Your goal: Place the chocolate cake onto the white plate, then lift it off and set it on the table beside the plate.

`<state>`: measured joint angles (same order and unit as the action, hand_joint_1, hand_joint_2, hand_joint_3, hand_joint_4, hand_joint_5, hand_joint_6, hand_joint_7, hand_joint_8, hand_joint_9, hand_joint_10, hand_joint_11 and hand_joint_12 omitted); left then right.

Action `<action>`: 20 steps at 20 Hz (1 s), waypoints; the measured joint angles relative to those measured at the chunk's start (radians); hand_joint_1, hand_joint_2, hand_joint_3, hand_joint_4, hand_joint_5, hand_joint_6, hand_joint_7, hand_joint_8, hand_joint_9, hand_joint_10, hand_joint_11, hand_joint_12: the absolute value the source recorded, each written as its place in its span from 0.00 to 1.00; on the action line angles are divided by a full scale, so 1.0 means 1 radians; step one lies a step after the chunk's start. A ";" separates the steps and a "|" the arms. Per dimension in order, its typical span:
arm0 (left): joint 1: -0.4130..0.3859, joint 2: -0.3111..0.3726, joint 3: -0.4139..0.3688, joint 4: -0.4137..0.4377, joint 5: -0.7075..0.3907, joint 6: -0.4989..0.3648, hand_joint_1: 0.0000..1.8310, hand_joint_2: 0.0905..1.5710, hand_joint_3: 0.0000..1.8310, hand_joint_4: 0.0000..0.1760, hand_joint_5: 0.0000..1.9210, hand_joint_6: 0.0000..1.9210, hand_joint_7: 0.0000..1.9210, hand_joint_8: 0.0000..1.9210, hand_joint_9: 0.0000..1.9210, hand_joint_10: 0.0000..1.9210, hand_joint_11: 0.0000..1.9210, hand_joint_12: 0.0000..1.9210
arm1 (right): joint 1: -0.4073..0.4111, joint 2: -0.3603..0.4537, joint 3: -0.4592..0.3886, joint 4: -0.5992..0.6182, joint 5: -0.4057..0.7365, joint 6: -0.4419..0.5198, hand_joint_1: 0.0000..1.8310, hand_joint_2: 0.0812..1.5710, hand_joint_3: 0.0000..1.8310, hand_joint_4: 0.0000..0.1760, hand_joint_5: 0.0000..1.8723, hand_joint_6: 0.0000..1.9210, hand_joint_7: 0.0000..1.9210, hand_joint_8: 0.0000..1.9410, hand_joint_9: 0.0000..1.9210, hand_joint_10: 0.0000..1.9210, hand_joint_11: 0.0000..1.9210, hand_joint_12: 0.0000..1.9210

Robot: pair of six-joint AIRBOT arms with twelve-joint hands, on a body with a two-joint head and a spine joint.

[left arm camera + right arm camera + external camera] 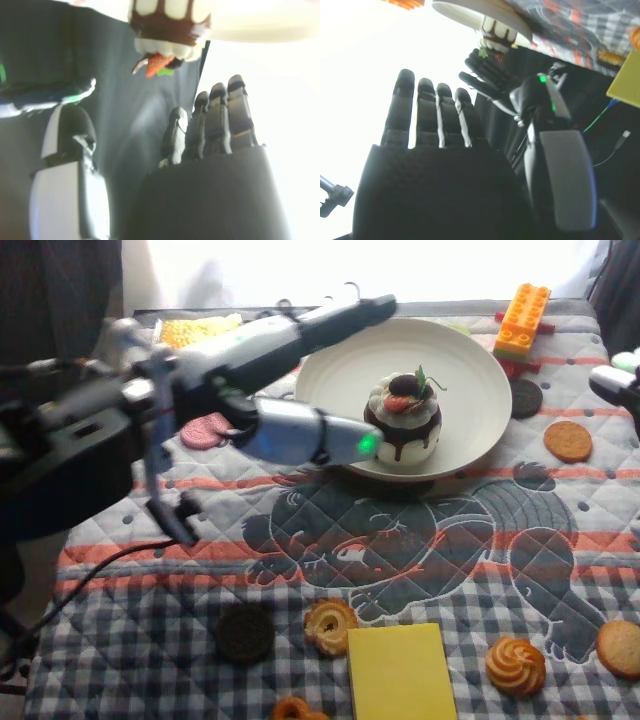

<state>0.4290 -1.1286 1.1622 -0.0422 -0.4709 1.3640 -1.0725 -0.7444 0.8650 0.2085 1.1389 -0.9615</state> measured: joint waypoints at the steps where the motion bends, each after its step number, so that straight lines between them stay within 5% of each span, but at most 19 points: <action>1: 0.022 0.028 -0.022 0.002 -0.037 -0.010 0.36 0.79 0.01 0.71 0.00 0.00 0.00 0.00 0.00 0.00 0.00 0.26 | 0.020 0.000 0.005 -0.003 -0.007 0.005 0.40 0.79 0.00 0.00 0.01 0.00 0.00 0.00 0.04 0.02 0.00 0.43; 3: 0.089 0.104 -0.085 0.000 -0.116 -0.024 0.45 0.81 0.00 0.60 0.02 0.01 0.01 0.00 0.03 0.01 0.00 0.40 | 0.091 -0.020 0.035 -0.029 -0.056 0.018 0.40 0.78 0.00 0.00 0.01 0.00 0.00 0.00 0.06 0.03 0.00 0.57; 4: 0.113 0.122 -0.101 -0.003 -0.140 -0.035 0.49 0.79 0.00 0.29 0.10 0.03 0.11 0.02 0.12 0.10 0.00 0.64 | 0.111 -0.027 0.043 -0.035 -0.076 0.018 0.38 0.78 0.00 0.03 0.00 0.00 0.00 0.00 0.06 0.03 0.00 0.63; 6: 0.194 0.162 -0.140 -0.006 -0.194 -0.069 0.51 0.78 0.00 0.01 0.19 0.03 0.16 0.01 0.15 0.07 0.00 0.63 | 0.179 -0.061 0.073 -0.070 -0.148 0.019 0.42 0.78 0.00 0.00 0.02 0.01 0.01 0.00 0.04 0.02 0.00 0.59; 7: 0.230 0.181 -0.161 -0.006 -0.210 -0.084 0.48 0.81 0.00 0.04 0.22 0.04 0.19 0.01 0.16 0.07 0.00 0.65 | 0.218 -0.080 0.091 -0.086 -0.183 0.020 0.43 0.78 0.00 0.10 0.02 0.00 0.02 0.00 0.06 0.03 0.00 0.61; 9: 0.289 0.214 -0.196 0.008 -0.258 -0.116 0.46 0.80 0.00 0.00 0.27 0.06 0.23 0.01 0.20 0.07 0.00 0.67 | 0.307 -0.124 0.136 -0.117 -0.266 0.021 0.42 0.78 0.00 0.07 0.02 0.00 0.02 0.00 0.07 0.04 0.00 0.67; 10: 0.327 0.238 -0.220 0.008 -0.299 -0.118 0.45 0.80 0.00 0.00 0.30 0.08 0.31 0.02 0.25 0.16 0.00 0.77 | 0.366 -0.152 0.164 -0.143 -0.312 0.021 0.41 0.78 0.00 0.00 0.04 0.01 0.04 0.00 0.07 0.07 0.00 0.73; 12: 0.377 0.267 -0.248 0.005 -0.344 -0.121 0.43 0.81 0.00 0.00 0.28 0.10 0.31 0.02 0.22 0.24 0.01 0.79 | 0.436 -0.211 0.216 -0.167 -0.376 0.021 0.43 0.80 0.00 0.00 0.04 0.00 0.01 0.00 0.02 0.11 0.00 0.75; 13: 0.393 0.272 -0.253 0.001 -0.364 -0.121 0.43 0.81 0.00 0.00 0.27 0.11 0.31 0.02 0.20 0.35 0.04 0.81 | 0.468 -0.254 0.249 -0.169 -0.422 0.021 0.45 0.78 0.00 0.00 0.04 0.01 0.03 0.01 0.00 0.32 0.00 0.85; 14: 0.404 0.272 -0.253 0.000 -0.377 -0.129 0.43 0.81 0.00 0.00 0.28 0.12 0.32 0.02 0.20 0.38 0.05 0.80 | 0.492 -0.295 0.281 -0.169 -0.470 0.021 0.48 0.76 0.00 0.00 0.06 0.01 0.04 0.01 0.00 0.32 0.00 0.84; 17: 0.409 0.272 -0.253 -0.003 -0.380 -0.132 0.41 0.82 0.00 0.00 0.27 0.12 0.31 0.01 0.17 0.37 0.01 0.78 | 0.527 -0.361 0.336 -0.177 -0.560 0.022 0.51 0.76 0.00 0.00 0.06 0.00 0.01 0.00 0.00 0.02 0.00 0.57; 20: 0.409 0.272 -0.253 -0.003 -0.380 -0.132 0.44 0.81 0.00 0.00 0.25 0.13 0.29 0.00 0.16 0.34 0.01 0.79 | 0.559 -0.414 0.391 -0.169 -0.612 0.018 0.50 0.76 0.00 0.00 0.07 0.00 0.04 0.00 0.09 0.03 0.00 0.63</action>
<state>0.8383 -0.8566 0.9089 -0.0448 -0.8505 1.2324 -0.5137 -1.1580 1.2556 0.0395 0.5266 -0.9432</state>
